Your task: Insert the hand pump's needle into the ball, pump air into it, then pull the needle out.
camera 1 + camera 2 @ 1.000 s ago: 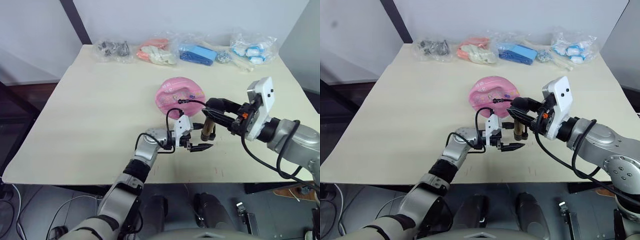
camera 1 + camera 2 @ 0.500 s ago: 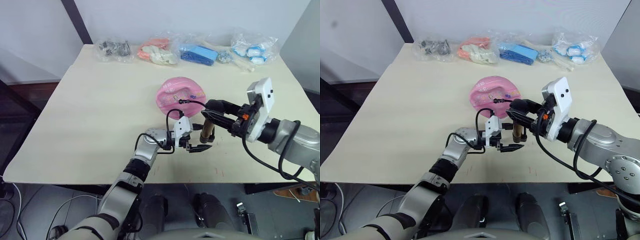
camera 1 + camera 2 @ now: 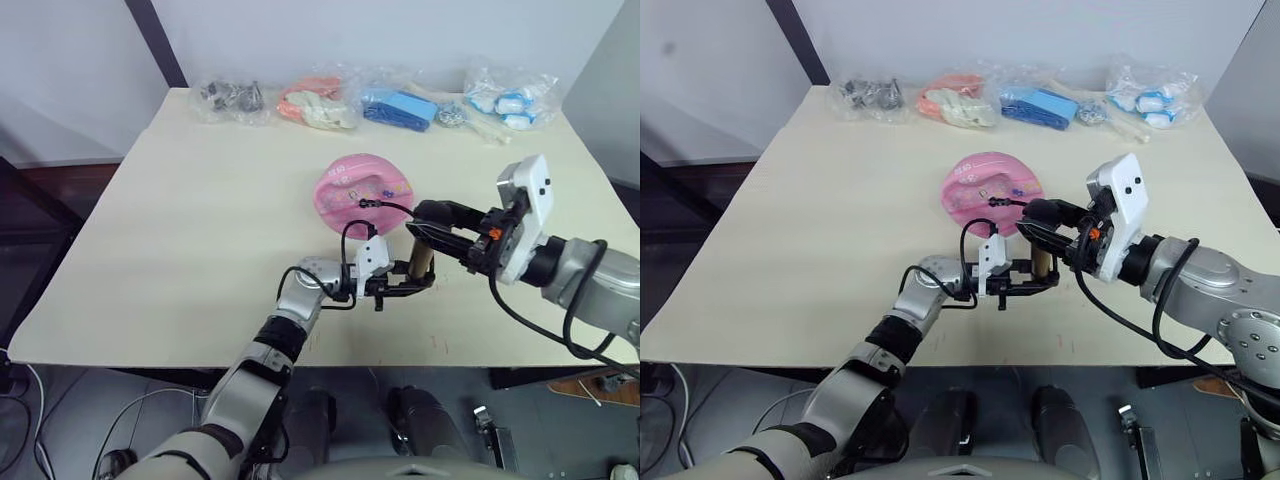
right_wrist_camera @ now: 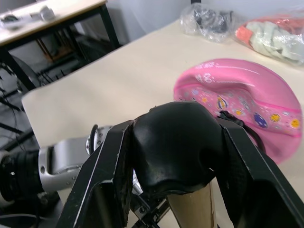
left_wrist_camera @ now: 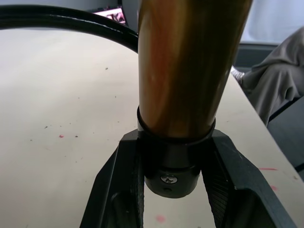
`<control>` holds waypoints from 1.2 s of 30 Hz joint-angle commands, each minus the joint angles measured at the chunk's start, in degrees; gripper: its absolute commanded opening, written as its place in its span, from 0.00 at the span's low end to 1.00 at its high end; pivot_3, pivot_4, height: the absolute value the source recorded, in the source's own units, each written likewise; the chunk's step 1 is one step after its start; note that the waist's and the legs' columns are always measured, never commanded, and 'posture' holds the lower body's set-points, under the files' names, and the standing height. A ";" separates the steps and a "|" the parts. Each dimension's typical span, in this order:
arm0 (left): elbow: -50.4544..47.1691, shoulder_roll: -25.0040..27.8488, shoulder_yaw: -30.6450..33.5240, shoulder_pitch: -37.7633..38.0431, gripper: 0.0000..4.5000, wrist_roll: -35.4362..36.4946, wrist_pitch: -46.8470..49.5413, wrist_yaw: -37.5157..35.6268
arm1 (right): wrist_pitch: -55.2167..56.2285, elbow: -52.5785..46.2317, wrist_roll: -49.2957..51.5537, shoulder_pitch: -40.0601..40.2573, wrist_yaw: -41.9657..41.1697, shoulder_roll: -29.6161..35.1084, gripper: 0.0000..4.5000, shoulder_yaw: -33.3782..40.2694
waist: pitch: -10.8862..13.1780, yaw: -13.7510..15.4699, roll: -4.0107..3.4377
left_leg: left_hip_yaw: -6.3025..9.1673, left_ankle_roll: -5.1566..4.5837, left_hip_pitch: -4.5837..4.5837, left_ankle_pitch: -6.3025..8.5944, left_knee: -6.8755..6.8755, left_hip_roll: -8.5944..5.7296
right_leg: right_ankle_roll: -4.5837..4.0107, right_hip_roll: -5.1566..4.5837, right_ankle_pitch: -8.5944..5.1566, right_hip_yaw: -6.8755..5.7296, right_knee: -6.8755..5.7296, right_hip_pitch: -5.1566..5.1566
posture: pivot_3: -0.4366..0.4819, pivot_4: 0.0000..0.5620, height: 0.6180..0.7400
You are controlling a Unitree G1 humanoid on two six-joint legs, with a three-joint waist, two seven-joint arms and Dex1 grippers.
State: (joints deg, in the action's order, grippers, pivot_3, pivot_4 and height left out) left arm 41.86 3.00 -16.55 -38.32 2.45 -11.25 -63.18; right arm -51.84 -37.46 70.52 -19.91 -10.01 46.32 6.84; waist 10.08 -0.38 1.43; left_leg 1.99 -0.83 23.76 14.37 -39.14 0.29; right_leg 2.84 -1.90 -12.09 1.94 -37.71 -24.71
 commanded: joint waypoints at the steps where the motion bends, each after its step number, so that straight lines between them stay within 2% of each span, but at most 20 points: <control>1: 3.60 -2.30 -1.27 -2.40 0.26 -2.23 -1.92 3.09 | 0.76 0.92 -3.70 0.95 -3.00 2.15 0.40 2.25 | 0.00 -0.05 0.00 | -0.02 -0.01 0.00 0.01 0.00 -0.01 | 0.01 0.00 0.01 0.01 0.02 0.00 | 0.48 0.27 1.00; 7: 11.81 -6.62 -2.26 -5.93 0.26 -7.16 -2.66 12.67 | 3.67 8.13 -12.73 2.12 -7.74 1.94 0.40 1.23 | 0.00 -0.16 0.01 | -0.02 -0.04 -0.02 0.02 0.00 0.00 | 0.03 0.02 0.01 0.03 -0.01 0.00 | 0.48 0.27 1.00; 12: 13.76 -8.23 -2.30 -6.41 0.26 -9.24 -1.94 17.49 | 7.39 12.69 -18.39 2.46 -11.25 -0.26 0.40 0.86 | 0.00 -0.24 -0.02 | -0.02 -0.05 -0.02 0.03 0.00 0.00 | 0.05 0.04 0.02 0.05 0.00 -0.01 | 0.48 0.27 1.00; 20: 14.27 -9.42 -2.51 -5.52 0.26 -10.51 -1.32 19.96 | 6.38 15.93 -22.09 1.00 -15.71 -0.06 0.40 -0.05 | 0.00 -0.21 -0.01 | -0.04 -0.05 -0.02 0.03 0.00 -0.02 | 0.06 0.01 0.03 0.07 0.00 -0.01 | 0.48 0.27 1.00; 29: 16.85 -9.39 -3.05 -3.60 0.26 -12.33 -1.47 21.54 | 6.92 18.48 -25.51 5.50 -16.00 -3.04 0.40 -1.60 | -0.07 -0.25 -0.02 | -0.03 -0.05 -0.14 0.03 0.00 -0.02 | 0.06 0.01 0.03 0.06 0.00 0.14 | 0.48 0.27 1.00; 36: 17.28 -9.00 -2.88 -3.82 0.26 -12.50 -1.75 20.87 | 8.16 19.07 -26.73 5.96 -15.73 -4.85 0.40 -1.22 | -0.14 -0.31 -0.01 | -0.02 -0.05 -0.17 0.03 0.00 -0.01 | 0.06 0.02 0.03 0.05 0.00 0.16 | 0.48 0.27 1.00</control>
State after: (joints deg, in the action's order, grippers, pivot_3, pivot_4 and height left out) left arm 58.27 -6.15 -18.68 -42.59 -9.36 -12.49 -41.01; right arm -42.79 -21.37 48.38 -15.35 -27.80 41.01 5.15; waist 9.94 -0.69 1.43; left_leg 1.97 -0.87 23.59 14.41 -39.14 0.28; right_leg 2.90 -1.88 -12.06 1.99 -37.71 -24.55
